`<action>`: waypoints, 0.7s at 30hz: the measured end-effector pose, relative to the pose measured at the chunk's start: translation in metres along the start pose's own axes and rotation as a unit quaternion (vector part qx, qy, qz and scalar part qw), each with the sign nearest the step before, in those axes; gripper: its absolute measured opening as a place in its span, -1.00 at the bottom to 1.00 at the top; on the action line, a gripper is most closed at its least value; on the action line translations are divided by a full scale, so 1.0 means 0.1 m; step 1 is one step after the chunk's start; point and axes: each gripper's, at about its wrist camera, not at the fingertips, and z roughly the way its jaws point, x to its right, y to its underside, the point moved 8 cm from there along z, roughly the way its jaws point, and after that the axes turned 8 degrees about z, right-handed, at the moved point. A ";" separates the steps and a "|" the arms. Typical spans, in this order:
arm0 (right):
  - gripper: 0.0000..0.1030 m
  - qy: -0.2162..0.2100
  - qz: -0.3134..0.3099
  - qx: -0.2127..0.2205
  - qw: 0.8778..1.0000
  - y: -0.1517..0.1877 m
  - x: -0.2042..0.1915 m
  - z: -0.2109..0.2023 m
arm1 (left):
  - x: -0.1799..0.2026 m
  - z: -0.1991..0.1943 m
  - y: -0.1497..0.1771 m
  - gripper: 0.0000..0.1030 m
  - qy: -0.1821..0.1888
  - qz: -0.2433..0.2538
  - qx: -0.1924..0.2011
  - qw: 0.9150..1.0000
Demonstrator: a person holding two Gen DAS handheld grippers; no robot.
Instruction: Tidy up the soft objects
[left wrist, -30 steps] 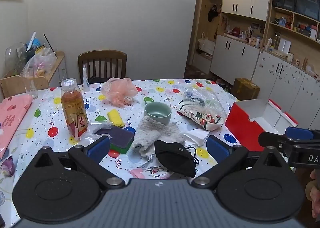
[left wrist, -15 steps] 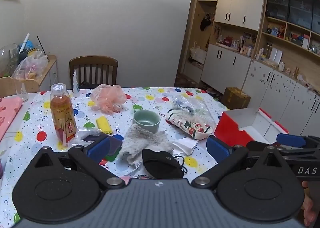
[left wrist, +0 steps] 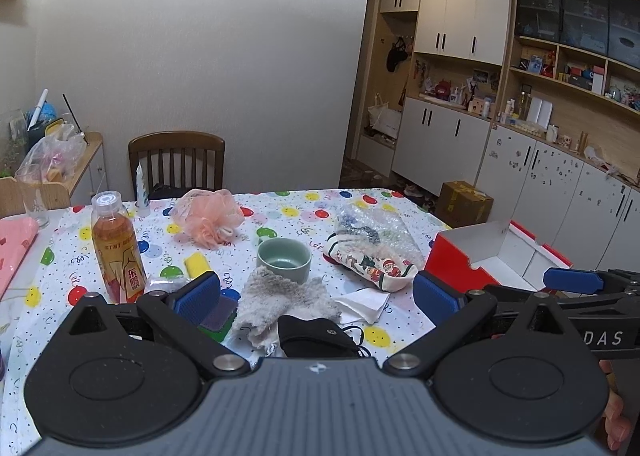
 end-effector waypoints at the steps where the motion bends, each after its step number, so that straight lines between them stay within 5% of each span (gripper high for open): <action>1: 0.99 0.000 0.000 -0.001 1.000 0.00 0.00 0.00 | 0.00 0.00 -0.01 1.00 0.001 0.000 0.001 1.000; 21: 0.99 -0.008 -0.016 -0.007 1.000 0.03 -0.14 0.06 | -0.11 -0.09 -0.07 1.00 -0.012 -0.008 0.014 1.000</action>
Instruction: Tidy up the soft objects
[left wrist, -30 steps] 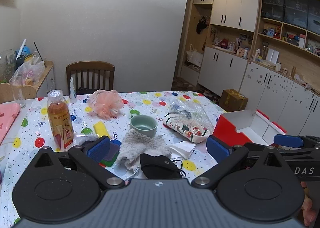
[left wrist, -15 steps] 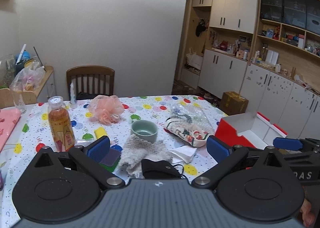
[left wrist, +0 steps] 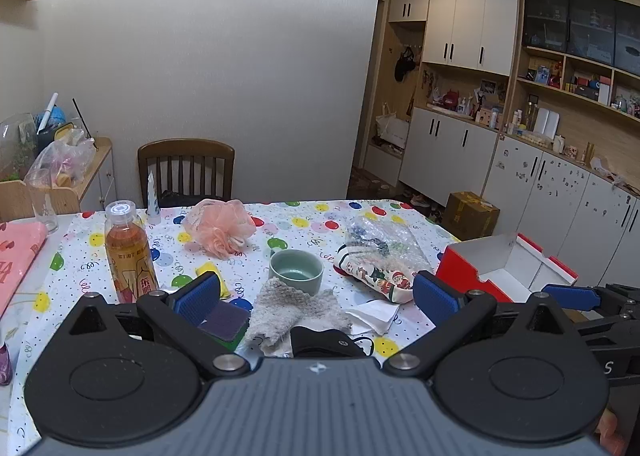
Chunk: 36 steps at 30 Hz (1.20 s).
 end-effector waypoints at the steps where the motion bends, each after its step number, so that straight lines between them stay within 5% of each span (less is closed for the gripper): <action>1: 0.99 0.000 -0.001 0.000 1.000 0.00 -0.01 0.01 | -0.01 0.00 0.00 1.00 0.000 0.001 0.000 1.000; 36: 0.99 -0.008 -0.006 0.000 1.000 -0.04 -0.16 0.18 | -0.20 0.12 0.02 1.00 0.008 -0.007 -0.018 1.000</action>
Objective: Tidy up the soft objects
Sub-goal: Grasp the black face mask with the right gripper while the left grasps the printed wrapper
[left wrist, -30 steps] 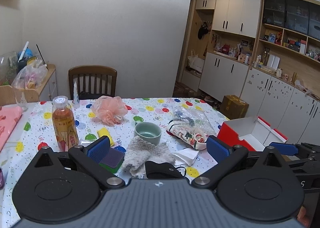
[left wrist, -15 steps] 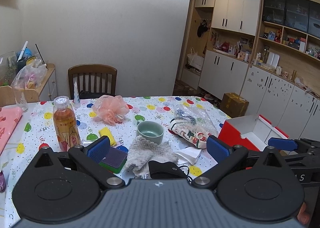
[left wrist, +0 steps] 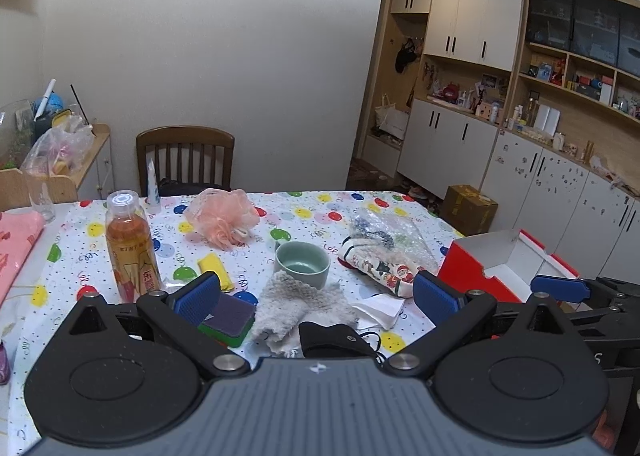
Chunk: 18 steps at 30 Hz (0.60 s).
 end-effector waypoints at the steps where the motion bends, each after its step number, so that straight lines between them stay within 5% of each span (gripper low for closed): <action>1: 0.99 0.000 -0.002 -0.001 1.000 0.01 -0.01 0.02 | 0.00 0.01 0.00 1.00 0.003 -0.002 0.001 1.000; 12: 0.99 -0.017 -0.015 -0.042 0.999 0.18 -0.02 0.28 | -0.13 0.18 0.09 1.00 0.008 -0.006 -0.014 1.000; 18: 0.94 -0.008 -0.044 -0.084 0.995 0.42 0.11 0.60 | -0.33 0.51 0.37 1.00 0.014 -0.020 -0.065 0.998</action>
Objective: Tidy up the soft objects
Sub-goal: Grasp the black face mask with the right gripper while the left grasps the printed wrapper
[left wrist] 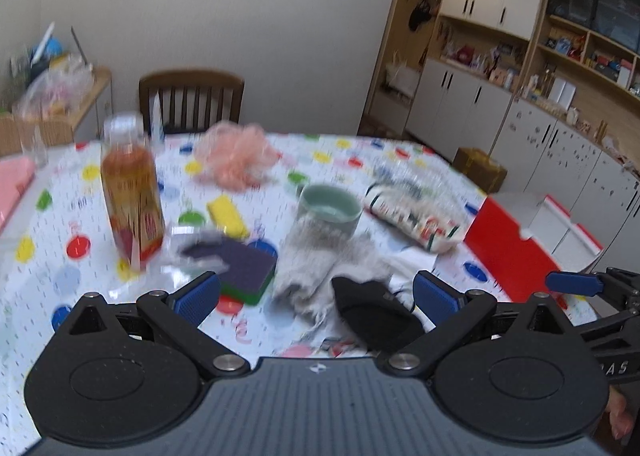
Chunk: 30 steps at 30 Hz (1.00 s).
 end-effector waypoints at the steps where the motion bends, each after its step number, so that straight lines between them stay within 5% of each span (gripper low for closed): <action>1: 0.91 0.003 -0.005 -0.007 1.000 0.01 0.03 0.07 | -0.03 0.07 0.05 1.00 0.001 -0.004 -0.008 1.000; 10: 0.57 -0.052 -0.086 -0.087 0.991 0.30 -0.10 0.57 | -0.09 0.62 0.50 1.00 0.033 0.000 -0.074 0.997; 18: 0.30 -0.042 -0.138 -0.104 0.984 0.49 -0.22 0.85 | -0.07 0.97 0.73 0.98 0.047 0.019 -0.116 0.992; 24: -0.07 -0.038 -0.166 -0.101 0.980 0.48 -0.28 1.00 | -0.14 1.21 0.86 0.69 0.081 -0.023 -0.153 0.985; 30: -0.43 -0.047 -0.135 -0.108 0.984 0.48 -0.24 1.03 | -0.15 1.30 0.89 0.06 0.117 -0.059 -0.172 0.976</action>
